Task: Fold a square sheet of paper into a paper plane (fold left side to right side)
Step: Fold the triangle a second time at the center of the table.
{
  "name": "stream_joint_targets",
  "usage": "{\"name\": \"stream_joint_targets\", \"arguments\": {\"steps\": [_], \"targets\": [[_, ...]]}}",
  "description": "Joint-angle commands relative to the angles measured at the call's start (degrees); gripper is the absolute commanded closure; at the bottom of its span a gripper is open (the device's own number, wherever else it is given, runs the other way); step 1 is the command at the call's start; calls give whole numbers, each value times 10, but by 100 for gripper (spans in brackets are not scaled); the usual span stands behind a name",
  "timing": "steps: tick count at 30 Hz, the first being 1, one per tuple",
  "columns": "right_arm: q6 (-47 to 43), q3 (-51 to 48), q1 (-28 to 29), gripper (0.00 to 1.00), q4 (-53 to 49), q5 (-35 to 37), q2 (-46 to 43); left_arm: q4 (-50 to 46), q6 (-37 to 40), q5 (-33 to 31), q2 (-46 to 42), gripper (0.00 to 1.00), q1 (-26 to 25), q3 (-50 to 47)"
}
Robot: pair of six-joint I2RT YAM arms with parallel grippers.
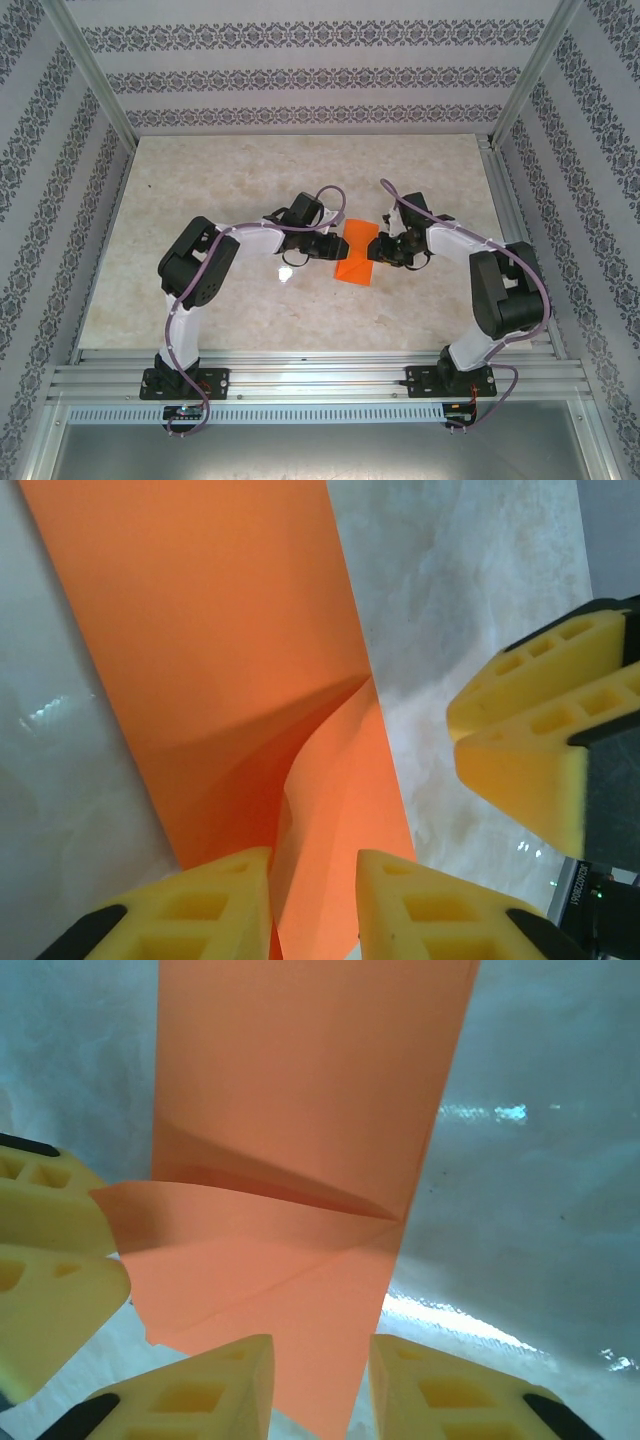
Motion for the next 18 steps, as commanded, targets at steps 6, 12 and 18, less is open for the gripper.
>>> {"name": "stream_joint_targets", "arguments": {"steps": [6, 12, 18], "targets": [[42, -55, -37, 60, 95, -71, -43, -11, 14, -13, 0, 92, 2, 13], [102, -114, -56, 55, 225, -129, -43, 62, -36, 16, -31, 100, 15, -25], [150, -132, -55, 56, 313, -167, -17, 93, -56, 30, -38, 100, 25, -44]]}}
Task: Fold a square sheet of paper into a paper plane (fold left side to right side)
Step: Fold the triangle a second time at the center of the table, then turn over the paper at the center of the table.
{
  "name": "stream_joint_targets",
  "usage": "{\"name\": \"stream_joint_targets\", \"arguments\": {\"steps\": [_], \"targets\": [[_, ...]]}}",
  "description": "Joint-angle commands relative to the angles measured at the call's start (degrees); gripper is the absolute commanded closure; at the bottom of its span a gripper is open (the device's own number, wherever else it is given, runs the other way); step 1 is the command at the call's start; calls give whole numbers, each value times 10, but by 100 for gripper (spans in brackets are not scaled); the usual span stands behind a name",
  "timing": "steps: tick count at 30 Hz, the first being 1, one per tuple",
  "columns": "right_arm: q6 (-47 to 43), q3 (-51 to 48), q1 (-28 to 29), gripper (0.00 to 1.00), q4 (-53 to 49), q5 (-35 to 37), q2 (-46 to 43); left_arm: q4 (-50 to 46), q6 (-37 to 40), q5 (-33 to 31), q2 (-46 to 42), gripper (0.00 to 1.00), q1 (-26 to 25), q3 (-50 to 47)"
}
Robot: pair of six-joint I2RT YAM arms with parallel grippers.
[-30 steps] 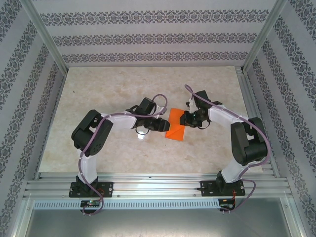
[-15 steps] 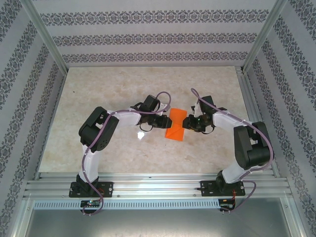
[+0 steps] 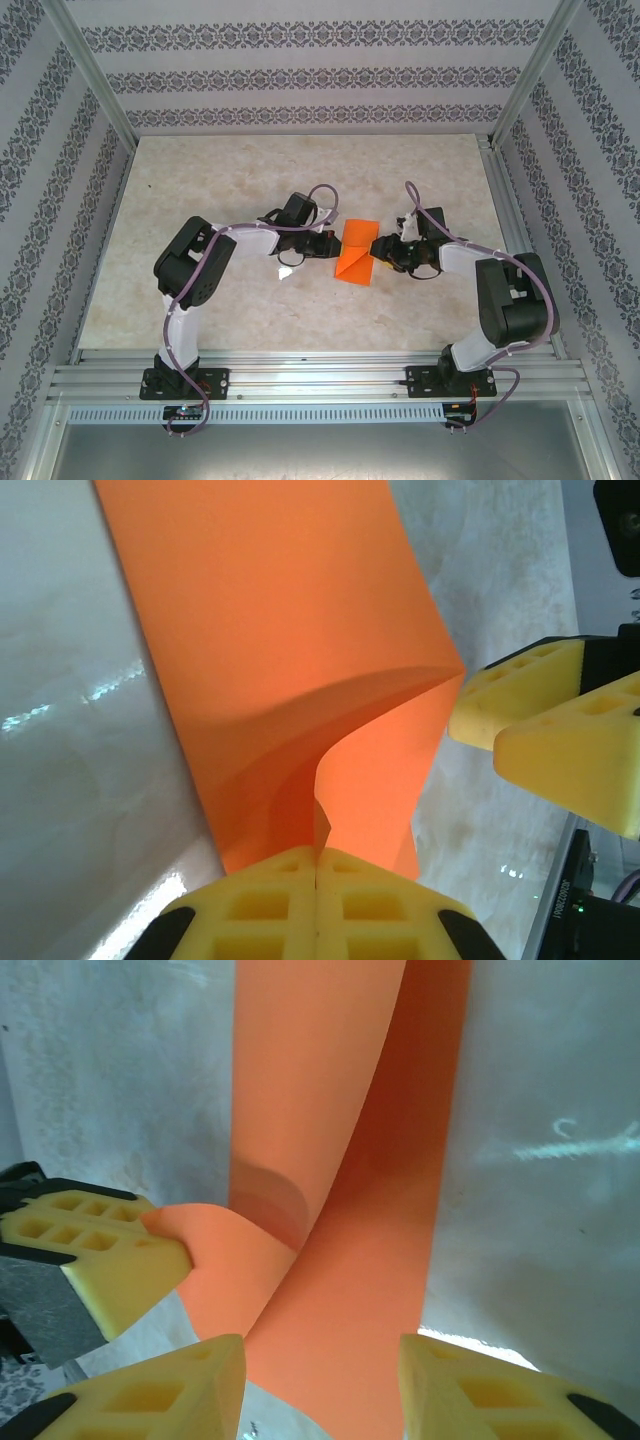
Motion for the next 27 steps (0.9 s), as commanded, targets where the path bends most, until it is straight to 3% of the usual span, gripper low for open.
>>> {"name": "stream_joint_targets", "arguments": {"steps": [1, 14, 20, 23, 27], "targets": [[45, -13, -3, 56, 103, -45, 15, 45, -20, 19, -25, 100, 9, -9], [98, 6, 16, 67, 163, -65, 81, 39, -14, 15, -20, 100, 9, -7], [104, 6, 19, 88, 163, -58, 81, 33, -10, 5, -28, 96, 9, -11], [104, 6, 19, 100, 161, -58, 65, 35, -9, -3, -47, 81, 16, -22], [96, 9, 19, 100, 140, -55, 18, 65, -29, -3, -104, 56, 45, -68]]}}
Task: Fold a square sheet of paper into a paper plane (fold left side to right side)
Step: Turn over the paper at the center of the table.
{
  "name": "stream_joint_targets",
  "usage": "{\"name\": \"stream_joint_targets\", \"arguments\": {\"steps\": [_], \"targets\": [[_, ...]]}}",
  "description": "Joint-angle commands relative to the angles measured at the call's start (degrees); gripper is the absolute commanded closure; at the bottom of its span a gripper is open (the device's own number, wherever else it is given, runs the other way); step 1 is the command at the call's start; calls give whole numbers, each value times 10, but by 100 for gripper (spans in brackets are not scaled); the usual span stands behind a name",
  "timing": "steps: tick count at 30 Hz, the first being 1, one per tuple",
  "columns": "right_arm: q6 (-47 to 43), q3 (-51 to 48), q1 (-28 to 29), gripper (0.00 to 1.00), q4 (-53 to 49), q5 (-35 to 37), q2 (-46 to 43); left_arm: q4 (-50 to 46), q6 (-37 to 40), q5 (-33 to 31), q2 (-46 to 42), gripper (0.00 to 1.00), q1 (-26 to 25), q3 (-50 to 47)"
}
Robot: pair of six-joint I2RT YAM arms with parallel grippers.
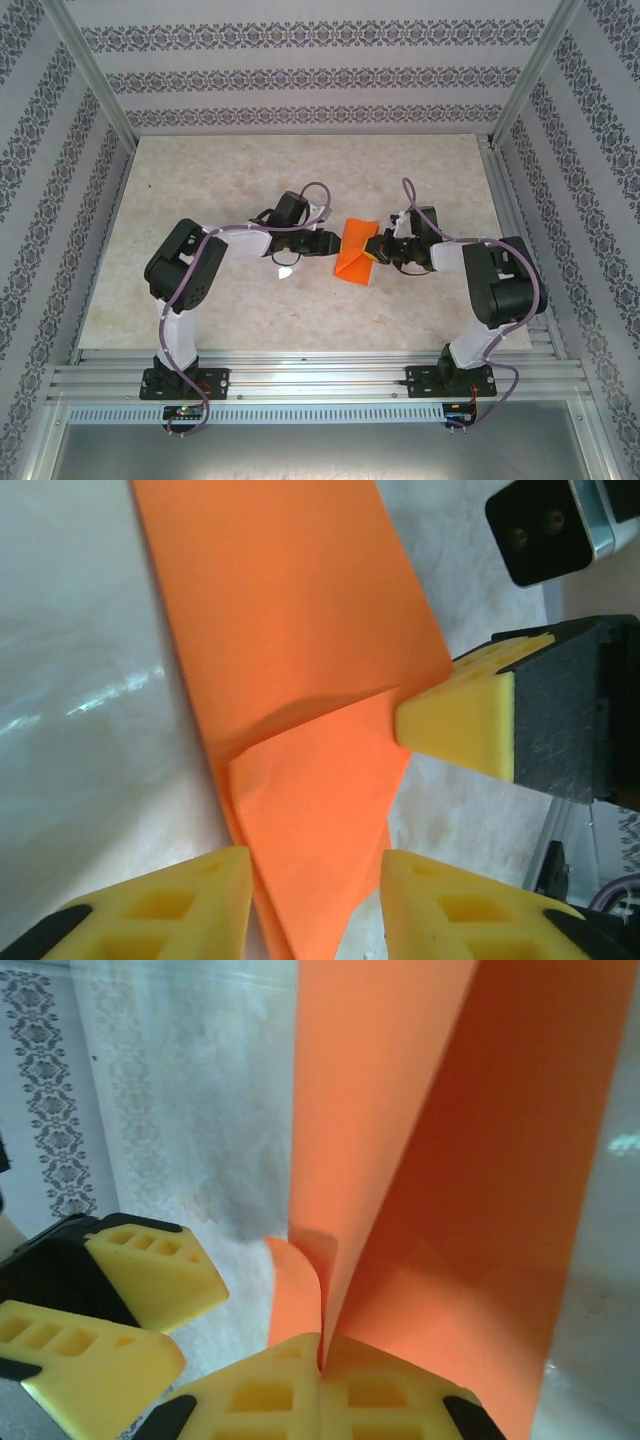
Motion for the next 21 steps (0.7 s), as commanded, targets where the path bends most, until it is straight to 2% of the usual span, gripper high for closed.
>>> {"name": "stream_joint_targets", "arguments": {"steps": [1, 5, 7, 12, 16, 21], "targets": [[-14, 13, 4, 100, -5, -1, -57, 46, -14, -3, -73, 52, 34, -36], [-6, 22, 4, 100, -20, -7, -114, 112, -66, 20, -147, 34, 65, -99], [6, 30, 3, 100, -22, -13, -138, 160, -109, 39, -174, 22, 71, -123], [41, 66, 5, 100, -16, -35, -184, 315, -250, 80, -191, 5, 71, -157], [68, 92, 10, 100, 0, -46, -202, 431, -346, 101, -172, 1, 65, -162], [103, 113, 28, 100, 35, -58, -200, 476, -385, 117, -149, 2, 44, -140]]}}
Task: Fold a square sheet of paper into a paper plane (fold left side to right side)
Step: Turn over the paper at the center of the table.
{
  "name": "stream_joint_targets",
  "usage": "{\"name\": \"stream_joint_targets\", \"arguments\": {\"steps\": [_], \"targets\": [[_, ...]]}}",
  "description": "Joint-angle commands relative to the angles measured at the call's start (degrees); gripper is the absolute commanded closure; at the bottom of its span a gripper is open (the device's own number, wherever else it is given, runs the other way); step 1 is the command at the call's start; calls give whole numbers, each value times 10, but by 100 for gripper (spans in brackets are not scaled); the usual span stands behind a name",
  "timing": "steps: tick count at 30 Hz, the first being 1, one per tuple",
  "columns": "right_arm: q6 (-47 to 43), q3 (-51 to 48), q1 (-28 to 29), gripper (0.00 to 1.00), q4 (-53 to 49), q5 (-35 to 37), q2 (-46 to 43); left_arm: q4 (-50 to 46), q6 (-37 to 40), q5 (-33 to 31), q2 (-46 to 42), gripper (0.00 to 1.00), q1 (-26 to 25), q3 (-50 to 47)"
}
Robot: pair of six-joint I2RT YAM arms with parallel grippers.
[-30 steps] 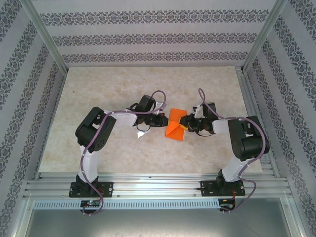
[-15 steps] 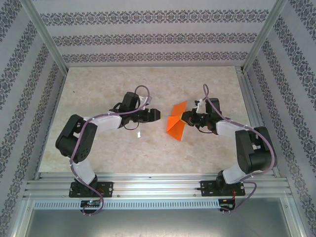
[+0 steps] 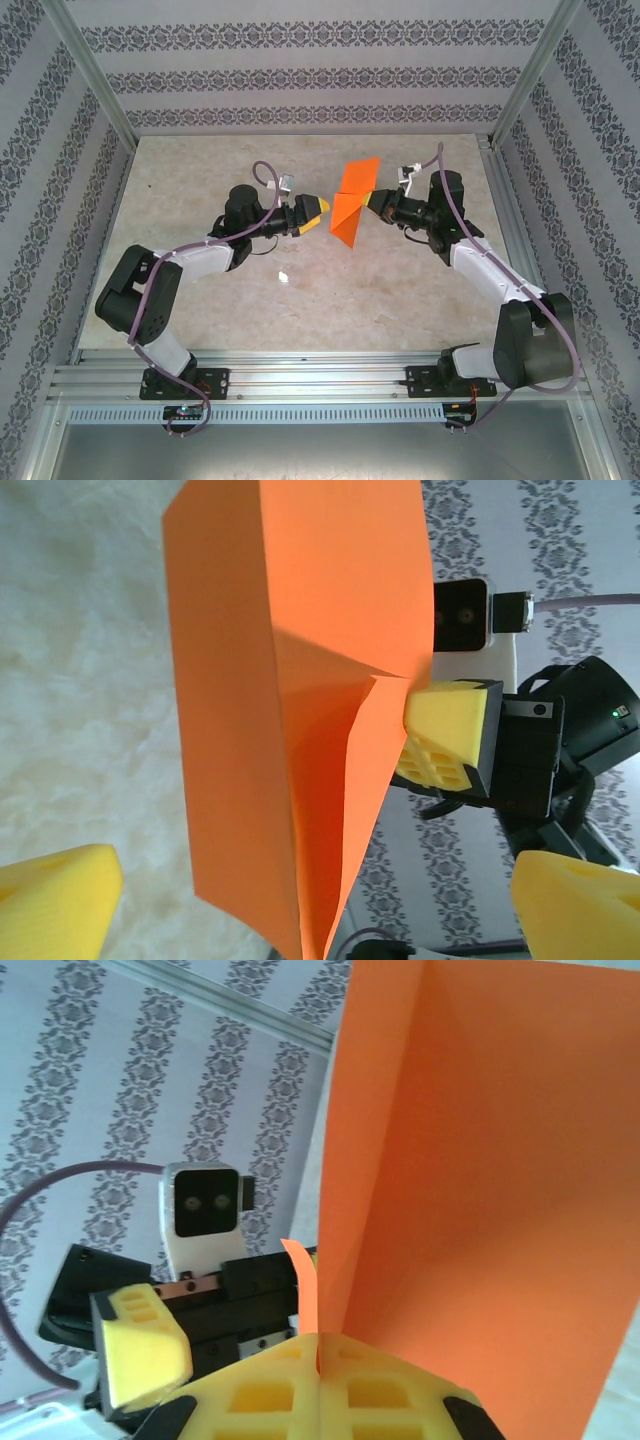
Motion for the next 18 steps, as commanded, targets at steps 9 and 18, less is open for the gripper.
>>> {"name": "stream_joint_targets", "arguments": {"steps": [9, 18], "targets": [[57, 12, 20, 100, 65, -22, 4, 138, -87, 29, 25, 45, -30, 24], [44, -1, 14, 100, 55, -17, 5, 97, -59, 23, 7, 79, -31, 17]]}}
